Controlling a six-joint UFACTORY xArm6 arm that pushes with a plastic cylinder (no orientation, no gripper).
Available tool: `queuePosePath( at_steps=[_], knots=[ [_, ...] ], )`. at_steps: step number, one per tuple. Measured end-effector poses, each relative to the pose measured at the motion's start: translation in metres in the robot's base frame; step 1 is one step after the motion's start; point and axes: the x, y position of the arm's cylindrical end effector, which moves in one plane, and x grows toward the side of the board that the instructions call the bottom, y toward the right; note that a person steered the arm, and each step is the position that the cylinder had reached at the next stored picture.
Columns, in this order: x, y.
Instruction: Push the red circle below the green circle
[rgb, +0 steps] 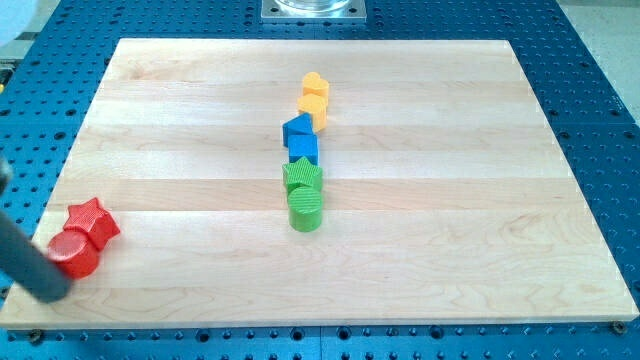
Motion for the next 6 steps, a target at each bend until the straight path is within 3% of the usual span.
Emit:
queuePosePath(
  at_steps=[2, 4, 5, 6],
  knots=[
    [-0.022, -0.035],
    [-0.045, 0.124],
    [-0.038, 0.119],
    [-0.012, 0.150]
  ],
)
